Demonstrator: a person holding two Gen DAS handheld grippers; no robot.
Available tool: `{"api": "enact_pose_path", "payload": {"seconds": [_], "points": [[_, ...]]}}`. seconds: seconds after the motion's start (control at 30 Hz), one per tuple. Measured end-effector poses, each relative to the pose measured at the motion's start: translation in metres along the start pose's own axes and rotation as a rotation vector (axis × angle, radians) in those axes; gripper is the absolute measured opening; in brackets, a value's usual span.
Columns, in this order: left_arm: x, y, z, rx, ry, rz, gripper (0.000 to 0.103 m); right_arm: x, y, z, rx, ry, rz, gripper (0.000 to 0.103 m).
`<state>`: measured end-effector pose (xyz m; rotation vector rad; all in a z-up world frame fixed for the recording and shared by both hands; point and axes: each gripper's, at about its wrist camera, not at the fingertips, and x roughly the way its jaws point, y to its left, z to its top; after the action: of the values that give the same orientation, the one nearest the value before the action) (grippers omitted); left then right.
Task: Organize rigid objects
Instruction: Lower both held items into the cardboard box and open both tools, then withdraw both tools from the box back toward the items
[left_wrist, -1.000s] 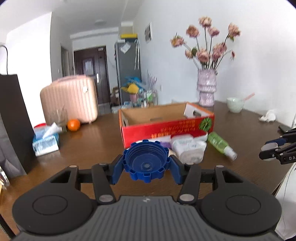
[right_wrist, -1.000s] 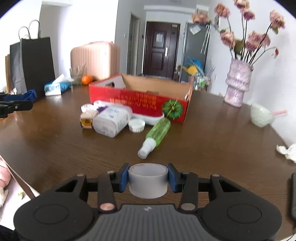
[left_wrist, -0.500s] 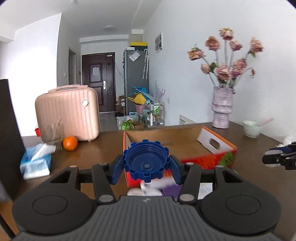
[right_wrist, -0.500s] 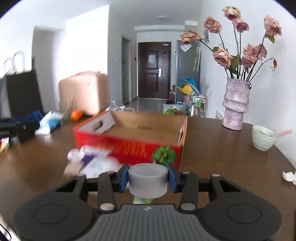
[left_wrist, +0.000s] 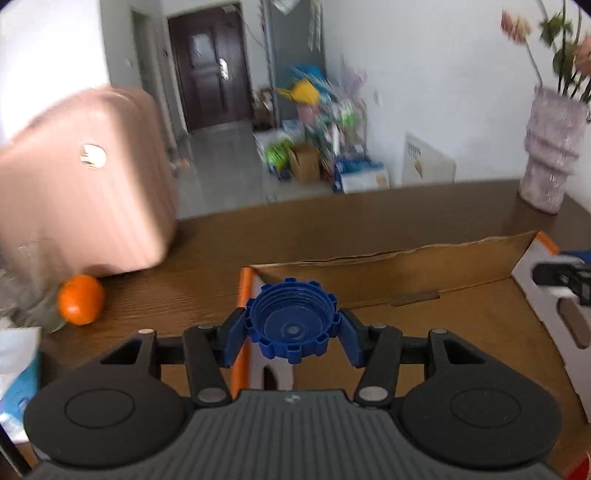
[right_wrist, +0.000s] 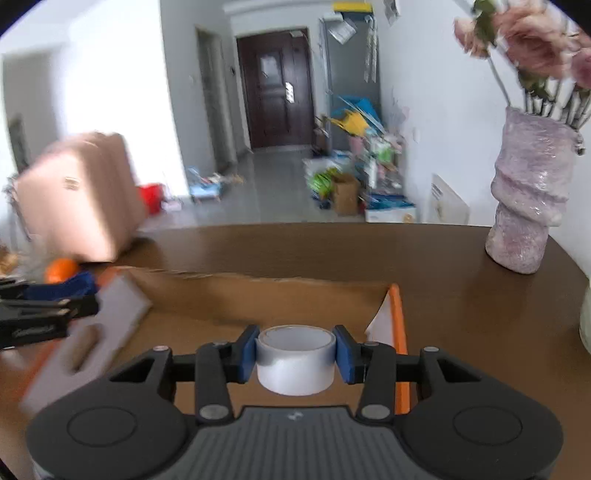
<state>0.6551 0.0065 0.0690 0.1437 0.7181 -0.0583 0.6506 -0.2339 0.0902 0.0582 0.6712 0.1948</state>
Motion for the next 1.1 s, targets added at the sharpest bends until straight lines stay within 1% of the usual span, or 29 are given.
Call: {"api": "enact_pose_path", "payload": {"seconds": [0.07,0.1,0.13,0.17,0.2,0.23,0.27,0.37,0.47,0.5,0.53,0.6,0.63,0.67,0.73,0.8,0.83,0.87,0.9,0.93,1.03,1.1], "points": [[0.015,0.000,0.002,0.029,-0.013,0.002,0.063,0.031,-0.004,0.011,-0.005,0.066,-0.042,0.044],[0.018,0.001,-0.001,0.033,-0.046,0.002,0.080,0.042,-0.007,0.013,0.001,0.074,-0.065,0.053],[0.021,0.002,-0.003,0.032,-0.059,0.013,0.093,0.048,-0.009,0.014,0.001,0.072,-0.080,0.061],[0.023,0.004,-0.003,0.017,-0.036,0.020,0.092,0.052,-0.010,0.013,-0.007,0.068,-0.085,0.072],[0.021,0.007,-0.003,0.006,-0.041,-0.006,0.093,0.051,-0.014,0.009,-0.013,0.055,-0.063,0.078],[0.019,0.008,-0.004,0.008,-0.058,-0.025,0.094,0.053,-0.016,0.007,-0.009,0.056,-0.039,0.081],[0.018,0.006,-0.005,0.019,-0.067,-0.024,0.094,0.052,-0.017,0.007,-0.003,0.051,-0.017,0.085],[0.015,-0.001,-0.007,0.046,-0.072,-0.011,0.094,0.053,-0.019,0.007,0.005,0.050,0.003,0.087],[0.009,-0.011,-0.013,0.080,-0.090,0.010,0.094,0.054,-0.015,0.006,-0.018,0.053,-0.016,0.087],[0.005,-0.013,-0.016,0.086,-0.109,0.021,0.095,0.053,-0.013,0.005,-0.035,0.052,-0.026,0.087],[-0.001,-0.014,-0.018,0.093,-0.150,0.037,0.099,0.049,-0.011,0.001,-0.046,0.045,-0.030,0.087],[-0.011,-0.012,-0.022,0.090,-0.245,0.041,0.102,0.042,-0.011,-0.001,-0.044,0.012,-0.027,0.089],[-0.016,-0.012,-0.023,0.087,-0.276,0.045,0.102,0.038,-0.009,-0.002,-0.048,-0.011,-0.029,0.090],[-0.019,-0.011,-0.023,0.079,-0.278,0.059,0.102,0.034,-0.008,-0.004,-0.051,-0.031,-0.036,0.090],[-0.029,-0.009,-0.021,0.042,-0.228,0.095,0.102,0.025,-0.005,-0.007,-0.068,-0.055,-0.062,0.090],[-0.050,-0.002,-0.021,-0.005,-0.225,0.065,0.102,0.009,0.001,-0.013,-0.078,-0.072,-0.100,0.091],[-0.063,0.001,-0.021,-0.019,-0.228,0.063,0.102,-0.001,0.003,-0.015,-0.091,-0.076,-0.090,0.091],[-0.077,0.003,-0.020,-0.024,-0.230,0.071,0.102,-0.012,0.004,-0.017,-0.105,-0.079,-0.074,0.093],[-0.090,0.005,-0.019,-0.024,-0.235,0.076,0.102,-0.025,0.006,-0.019,-0.117,-0.082,-0.063,0.097],[-0.106,0.006,-0.018,-0.019,-0.240,0.076,0.102,-0.037,0.007,-0.020,-0.125,-0.081,-0.067,0.099],[-0.147,0.010,-0.022,-0.024,-0.258,0.072,0.102,-0.074,0.009,-0.022,-0.137,-0.098,-0.104,0.100],[-0.177,0.009,-0.033,-0.044,-0.280,0.079,0.103,-0.097,0.006,-0.029,-0.118,-0.127,-0.097,0.101]]}}
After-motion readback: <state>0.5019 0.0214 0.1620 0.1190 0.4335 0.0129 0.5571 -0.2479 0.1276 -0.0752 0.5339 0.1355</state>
